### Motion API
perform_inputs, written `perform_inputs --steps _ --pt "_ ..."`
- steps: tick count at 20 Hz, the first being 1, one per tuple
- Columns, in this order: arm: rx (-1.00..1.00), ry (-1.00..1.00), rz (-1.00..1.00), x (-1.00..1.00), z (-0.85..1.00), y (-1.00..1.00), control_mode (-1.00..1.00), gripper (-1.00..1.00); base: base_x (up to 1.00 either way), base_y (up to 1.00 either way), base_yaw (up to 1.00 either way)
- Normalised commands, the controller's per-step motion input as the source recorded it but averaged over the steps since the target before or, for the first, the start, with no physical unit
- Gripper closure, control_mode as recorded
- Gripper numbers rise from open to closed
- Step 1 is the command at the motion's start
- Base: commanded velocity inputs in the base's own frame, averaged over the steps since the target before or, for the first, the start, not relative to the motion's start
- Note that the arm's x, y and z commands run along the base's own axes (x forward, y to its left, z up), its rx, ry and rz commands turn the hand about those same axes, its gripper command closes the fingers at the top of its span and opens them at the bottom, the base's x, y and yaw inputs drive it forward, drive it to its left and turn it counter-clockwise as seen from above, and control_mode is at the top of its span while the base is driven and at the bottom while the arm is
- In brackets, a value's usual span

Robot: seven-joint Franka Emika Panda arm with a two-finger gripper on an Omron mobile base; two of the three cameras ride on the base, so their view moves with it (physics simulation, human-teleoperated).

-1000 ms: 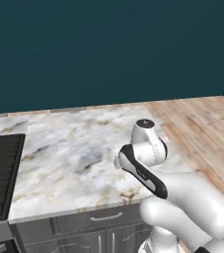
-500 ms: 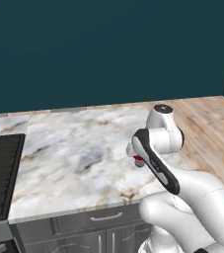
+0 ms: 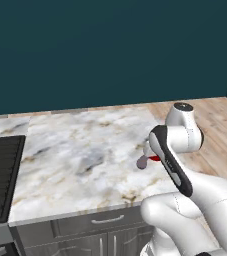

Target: Pick the mug from the counter and place it inside the microwave. Then close the microwave.

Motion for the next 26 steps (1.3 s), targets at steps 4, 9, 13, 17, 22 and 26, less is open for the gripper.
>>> perform_inputs --steps 4,9,13,17,22,26 --pt "0.00 -0.01 0.00 -0.10 0.33 -0.33 -1.00 1.00 0.00 0.00 0.00" --pt "-0.01 0.00 0.00 -0.01 0.25 -0.33 -1.00 1.00 0.00 0.00 0.00" --pt "0.00 -0.01 0.00 -0.30 0.37 -0.16 -1.00 1.00 0.00 0.00 0.00" --pt "0.00 -0.04 0.00 -0.50 0.46 0.00 -1.00 1.00 0.00 0.00 0.00" --pt "0.00 -0.08 0.00 -0.54 0.46 0.03 -1.00 1.00 0.00 0.00 0.00" --pt "0.00 -0.09 0.00 -0.32 0.24 0.12 -1.00 1.00 0.00 0.00 0.00"
